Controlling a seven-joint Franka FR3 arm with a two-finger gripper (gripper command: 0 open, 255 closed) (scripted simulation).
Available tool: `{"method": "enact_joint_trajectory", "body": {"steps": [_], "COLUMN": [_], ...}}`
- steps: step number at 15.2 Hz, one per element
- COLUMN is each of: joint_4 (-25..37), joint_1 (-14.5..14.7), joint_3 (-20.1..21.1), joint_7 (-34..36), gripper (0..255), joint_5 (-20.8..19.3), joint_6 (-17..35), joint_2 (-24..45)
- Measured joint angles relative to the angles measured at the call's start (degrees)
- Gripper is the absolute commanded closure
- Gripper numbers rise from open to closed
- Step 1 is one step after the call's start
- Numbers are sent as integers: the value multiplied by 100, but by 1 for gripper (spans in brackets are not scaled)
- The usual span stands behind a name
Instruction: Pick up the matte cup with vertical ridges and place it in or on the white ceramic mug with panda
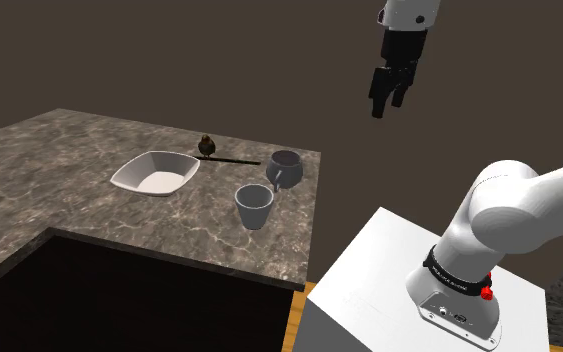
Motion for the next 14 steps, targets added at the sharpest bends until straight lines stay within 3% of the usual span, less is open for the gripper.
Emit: {"method": "enact_joint_trajectory", "body": {"steps": [4, 14], "joint_4": [-53, -60], "joint_1": [52, 302], "joint_3": [197, 1297], "joint_7": [203, 1365], "gripper": [0, 0], "joint_5": [110, 535], "joint_6": [253, 1566], "joint_2": [199, 1476]}}
